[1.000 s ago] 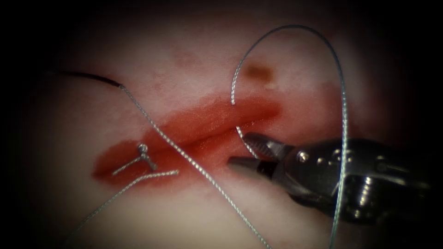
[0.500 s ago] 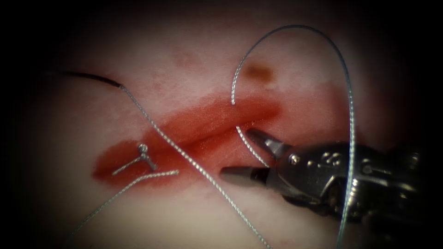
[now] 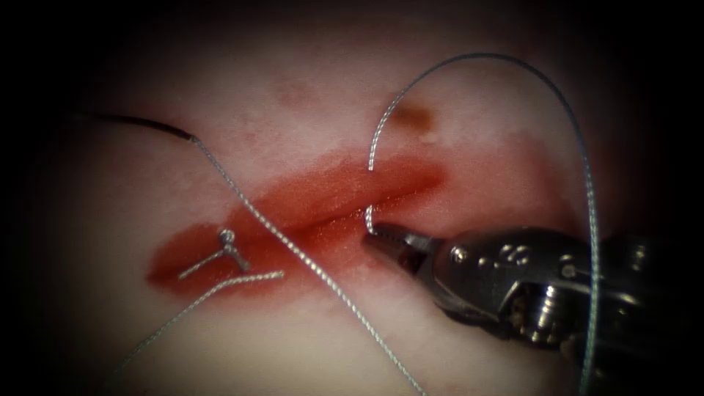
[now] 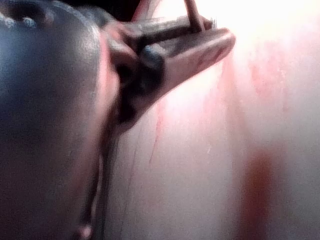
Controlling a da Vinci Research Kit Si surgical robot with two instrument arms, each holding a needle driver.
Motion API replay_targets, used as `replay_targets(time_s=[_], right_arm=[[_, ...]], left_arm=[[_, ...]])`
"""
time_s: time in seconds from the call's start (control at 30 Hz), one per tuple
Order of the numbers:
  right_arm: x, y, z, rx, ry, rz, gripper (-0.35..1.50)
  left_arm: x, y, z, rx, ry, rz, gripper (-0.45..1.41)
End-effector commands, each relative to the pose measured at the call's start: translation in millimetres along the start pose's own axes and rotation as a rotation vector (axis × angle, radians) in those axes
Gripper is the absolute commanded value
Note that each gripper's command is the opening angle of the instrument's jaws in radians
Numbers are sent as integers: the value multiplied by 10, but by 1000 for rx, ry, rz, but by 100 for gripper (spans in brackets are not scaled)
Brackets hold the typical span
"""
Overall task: Wound Closure
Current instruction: Mistakenly pull the suture through the incision with the right grasper.
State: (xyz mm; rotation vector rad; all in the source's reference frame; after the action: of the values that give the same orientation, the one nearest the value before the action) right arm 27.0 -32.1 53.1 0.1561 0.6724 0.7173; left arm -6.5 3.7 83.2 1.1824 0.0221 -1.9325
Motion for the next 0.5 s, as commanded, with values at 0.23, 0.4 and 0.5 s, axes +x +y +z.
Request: replay_targets(time_s=[0.23,0.4,0.5], right_arm=[[-29,-12,-38,228,-310,-88,-35],[-74,-27,-69,429,-544,-41,-35],[-90,-34,-88,479,-654,9,-35]], left_arm=[[-4,-11,-4,1,-1,3,-45],[-4,-11,-4,1,0,3,-45],[-3,-11,-4,1,0,3,-45]])
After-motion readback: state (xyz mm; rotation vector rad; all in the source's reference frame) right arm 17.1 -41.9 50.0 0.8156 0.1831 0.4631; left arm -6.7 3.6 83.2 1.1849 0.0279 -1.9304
